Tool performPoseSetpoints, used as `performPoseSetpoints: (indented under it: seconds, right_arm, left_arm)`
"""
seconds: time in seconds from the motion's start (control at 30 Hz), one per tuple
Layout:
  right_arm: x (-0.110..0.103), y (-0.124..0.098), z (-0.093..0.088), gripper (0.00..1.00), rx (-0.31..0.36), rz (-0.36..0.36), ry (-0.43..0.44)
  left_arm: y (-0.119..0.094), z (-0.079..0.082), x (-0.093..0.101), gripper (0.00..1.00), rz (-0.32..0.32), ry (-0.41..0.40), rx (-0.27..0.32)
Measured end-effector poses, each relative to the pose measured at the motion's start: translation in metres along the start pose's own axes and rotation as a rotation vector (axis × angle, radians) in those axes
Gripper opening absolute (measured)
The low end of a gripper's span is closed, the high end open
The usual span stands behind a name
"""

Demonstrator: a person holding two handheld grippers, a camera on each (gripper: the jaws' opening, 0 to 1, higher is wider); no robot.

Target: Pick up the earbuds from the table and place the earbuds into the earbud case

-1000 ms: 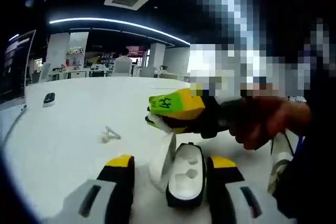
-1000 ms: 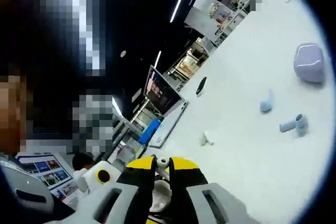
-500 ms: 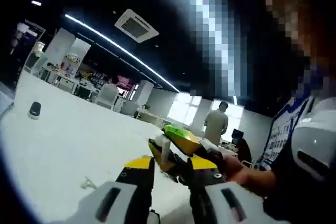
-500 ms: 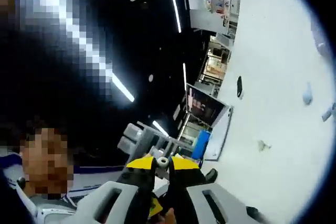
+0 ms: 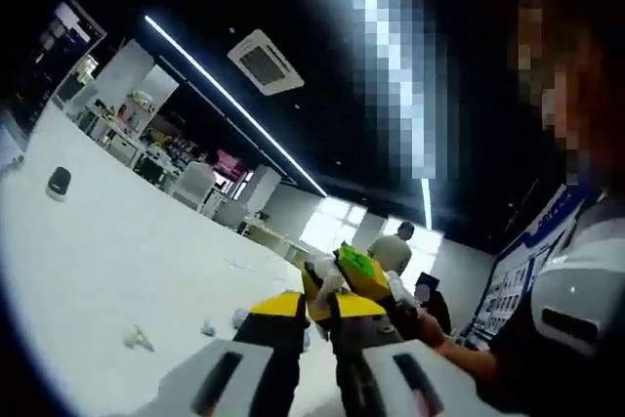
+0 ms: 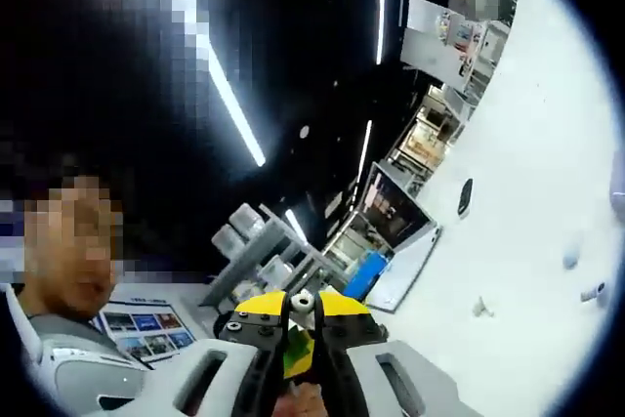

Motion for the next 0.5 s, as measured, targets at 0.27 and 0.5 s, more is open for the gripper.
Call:
performPoseSetpoints:
  seconds: [0.27, 0.5]
  right_arm:
    - [-0.005, -0.009, 0.003, 0.1, -0.041, -0.045, -0.189]
    - [-0.005, -0.017, 0.009, 0.1, -0.085, -0.086, -0.355]
  left_arm:
    - [0.007, -0.003, 0.005, 0.12, -0.009, 0.004, -0.027]
    - [0.007, -0.006, 0.007, 0.08, -0.006, 0.025, -0.061]
Point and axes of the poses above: the point that each gripper's makers call its tool centre point, and the gripper's own axes: y roughly forward along the fingers, x roughly to its right, z roughly out of its top, the point moved 9 cm from there along -y, roughly backward along the fingers, and after that the axes turned 9 degrees about -z, right-handed, at the moved point
